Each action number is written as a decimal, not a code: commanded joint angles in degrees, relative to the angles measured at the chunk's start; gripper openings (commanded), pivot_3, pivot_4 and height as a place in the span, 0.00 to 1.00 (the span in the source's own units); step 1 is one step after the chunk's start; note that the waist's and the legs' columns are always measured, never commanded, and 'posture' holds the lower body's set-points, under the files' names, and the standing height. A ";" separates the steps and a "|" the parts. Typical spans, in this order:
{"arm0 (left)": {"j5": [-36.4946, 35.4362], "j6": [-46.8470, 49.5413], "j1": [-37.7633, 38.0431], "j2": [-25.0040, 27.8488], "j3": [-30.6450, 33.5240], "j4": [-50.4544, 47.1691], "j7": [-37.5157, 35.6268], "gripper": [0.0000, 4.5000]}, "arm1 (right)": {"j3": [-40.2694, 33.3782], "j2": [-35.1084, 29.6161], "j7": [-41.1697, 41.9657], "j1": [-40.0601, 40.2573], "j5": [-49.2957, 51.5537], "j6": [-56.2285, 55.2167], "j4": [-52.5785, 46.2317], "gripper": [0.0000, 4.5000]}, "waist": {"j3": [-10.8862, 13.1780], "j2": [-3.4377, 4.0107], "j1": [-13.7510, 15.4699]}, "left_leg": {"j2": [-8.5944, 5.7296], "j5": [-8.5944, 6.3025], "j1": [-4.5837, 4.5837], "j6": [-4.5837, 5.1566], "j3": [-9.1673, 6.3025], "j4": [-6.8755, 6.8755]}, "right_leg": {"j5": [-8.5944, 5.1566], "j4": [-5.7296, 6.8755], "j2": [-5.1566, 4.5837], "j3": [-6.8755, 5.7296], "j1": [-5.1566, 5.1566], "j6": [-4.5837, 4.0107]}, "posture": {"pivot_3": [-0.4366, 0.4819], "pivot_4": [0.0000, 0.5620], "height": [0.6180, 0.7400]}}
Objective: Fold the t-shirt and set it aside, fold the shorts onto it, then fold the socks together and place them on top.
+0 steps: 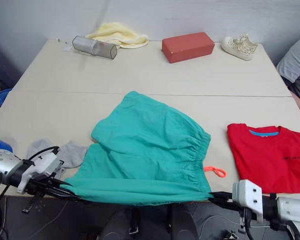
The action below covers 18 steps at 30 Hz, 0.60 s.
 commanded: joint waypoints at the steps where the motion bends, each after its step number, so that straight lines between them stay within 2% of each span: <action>1: -4.37 6.13 -2.40 0.22 2.17 -1.99 -3.42 0.01 | -2.36 0.12 -1.06 0.96 0.30 -0.88 -0.09 0.00 | -0.01 -0.01 -0.01 | -0.01 0.00 0.01 0.00 0.00 0.00 | -0.03 0.01 -0.01 0.01 0.01 -0.05 | 0.48 0.27 1.00; 3: -7.69 11.77 -6.50 -0.16 2.64 -1.42 -2.31 0.01 | -3.54 0.08 -0.93 1.31 4.86 2.29 -2.17 0.00 | 0.00 -0.02 0.04 | -0.01 0.01 0.01 -0.01 0.01 0.01 | -0.02 0.05 0.00 0.01 0.00 -0.05 | 0.48 0.27 1.00; 5: -7.14 15.07 -17.02 -3.36 1.38 4.13 -0.20 0.01 | -6.69 -1.80 -1.21 0.80 11.67 9.91 -3.13 0.00 | 0.01 0.04 0.51 | -0.02 0.15 0.03 0.14 -0.03 0.03 | -0.01 0.07 0.03 0.00 0.05 -0.03 | 0.48 0.27 1.00; 7: -4.65 16.44 -29.19 -8.80 -0.45 11.66 2.30 0.01 | -8.71 -4.42 -2.07 -0.34 15.97 17.91 -3.01 0.00 | 0.02 0.04 1.24 | -0.09 0.28 0.04 0.34 -0.04 0.11 | 0.04 0.13 0.06 0.02 0.07 0.02 | 0.48 0.27 1.00; 9: -2.42 17.13 -36.51 -12.63 -1.95 16.27 2.72 0.01 | -9.30 -5.10 -3.49 -1.60 17.91 21.60 -2.91 0.00 | -0.03 -0.05 1.51 | -0.17 0.35 0.06 0.44 -0.01 0.14 | 0.40 0.15 0.20 0.01 0.08 0.61 | 0.48 0.27 1.00; 15: 8.60 7.33 -55.97 -27.55 -4.77 36.64 8.46 0.01 | -8.77 -2.69 -12.68 -12.93 21.28 28.12 -1.28 0.00 | -0.02 -0.14 1.58 | -0.27 0.30 -0.15 0.48 0.00 0.22 | 0.54 0.03 0.34 -0.02 0.02 0.77 | 0.48 0.27 1.00; 18: 12.10 3.90 -62.48 -33.05 -4.47 46.72 10.32 0.01 | -7.84 -0.83 -17.62 -19.30 20.74 29.93 0.77 0.00 | 0.07 -0.28 1.40 | -0.32 0.34 -0.22 0.41 0.14 0.34 | 0.62 -0.02 0.37 -0.19 -0.03 0.92 | 0.48 0.27 1.00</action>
